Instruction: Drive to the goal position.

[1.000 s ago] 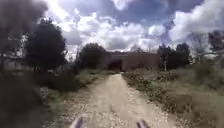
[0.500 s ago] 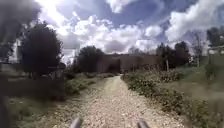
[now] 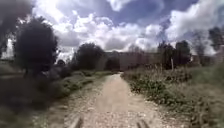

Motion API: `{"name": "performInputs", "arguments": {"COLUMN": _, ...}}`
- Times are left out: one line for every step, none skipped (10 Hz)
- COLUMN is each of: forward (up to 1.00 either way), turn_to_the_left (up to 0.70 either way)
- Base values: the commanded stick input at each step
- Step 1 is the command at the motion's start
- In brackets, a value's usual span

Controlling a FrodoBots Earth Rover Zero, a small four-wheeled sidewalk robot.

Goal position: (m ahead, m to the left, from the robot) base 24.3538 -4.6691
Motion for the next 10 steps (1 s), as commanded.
{"name": "performInputs", "arguments": {"forward": 1.0, "turn_to_the_left": 0.0}}
{"name": "performInputs", "arguments": {"forward": 1.0, "turn_to_the_left": 0.0}}
{"name": "performInputs", "arguments": {"forward": 1.0, "turn_to_the_left": 0.0}}
{"name": "performInputs", "arguments": {"forward": 1.0, "turn_to_the_left": 0.0}}
{"name": "performInputs", "arguments": {"forward": 1.0, "turn_to_the_left": 0.0}}
{"name": "performInputs", "arguments": {"forward": 1.0, "turn_to_the_left": 0.0}}
{"name": "performInputs", "arguments": {"forward": 1.0, "turn_to_the_left": 0.0}}
{"name": "performInputs", "arguments": {"forward": 1.0, "turn_to_the_left": 0.0}}
{"name": "performInputs", "arguments": {"forward": 1.0, "turn_to_the_left": 0.0}}
{"name": "performInputs", "arguments": {"forward": 1.0, "turn_to_the_left": 0.0}}
